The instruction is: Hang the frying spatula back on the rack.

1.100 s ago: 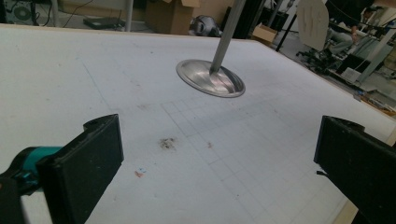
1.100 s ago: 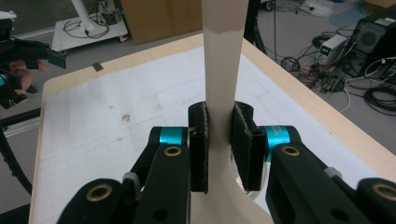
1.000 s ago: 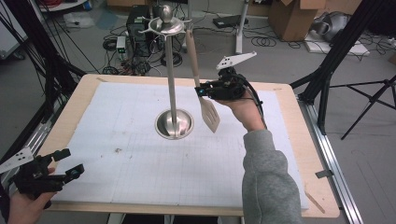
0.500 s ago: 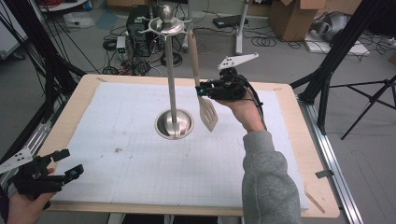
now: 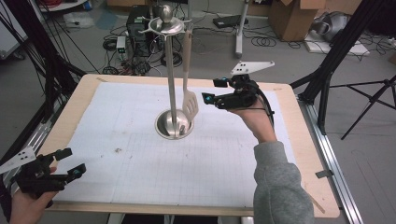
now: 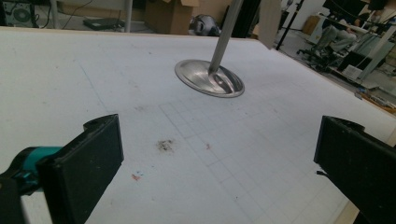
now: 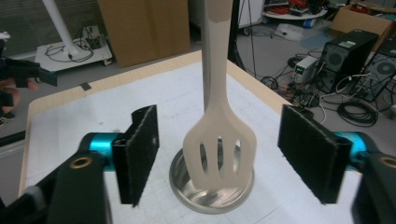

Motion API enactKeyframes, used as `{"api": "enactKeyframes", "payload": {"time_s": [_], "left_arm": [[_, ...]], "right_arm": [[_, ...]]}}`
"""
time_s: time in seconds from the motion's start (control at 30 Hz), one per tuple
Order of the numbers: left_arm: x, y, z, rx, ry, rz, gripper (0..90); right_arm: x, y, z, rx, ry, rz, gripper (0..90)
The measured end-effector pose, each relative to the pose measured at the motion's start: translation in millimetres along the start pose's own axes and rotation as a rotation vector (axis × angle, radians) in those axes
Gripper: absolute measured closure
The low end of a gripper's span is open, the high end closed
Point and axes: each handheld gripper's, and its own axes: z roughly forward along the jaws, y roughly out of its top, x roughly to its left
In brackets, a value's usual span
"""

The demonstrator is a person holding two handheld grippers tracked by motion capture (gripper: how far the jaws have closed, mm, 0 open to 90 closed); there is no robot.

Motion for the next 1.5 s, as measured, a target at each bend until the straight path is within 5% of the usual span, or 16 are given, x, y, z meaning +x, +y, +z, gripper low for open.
{"api": "enactKeyframes", "payload": {"time_s": [0.2, 0.57, 1.5], "left_arm": [[0.0, 0.8, 4.1, 0.003, -0.008, 0.001, 1.8], [1.3, 3.1, 14.2, 0.005, -0.025, 0.0, 1.8], [-1.4, 7.6, 37.5, 0.021, -0.07, 0.004, 1.8]], "right_arm": [[0.2, -9.2, -3.5, -0.012, 0.003, 0.005, 14.1], [4.8, -20.7, -14.7, -0.043, 0.039, -0.017, 14.0], [0.7, -81.8, -54.7, -0.08, -0.012, 0.04, 13.9]]}}
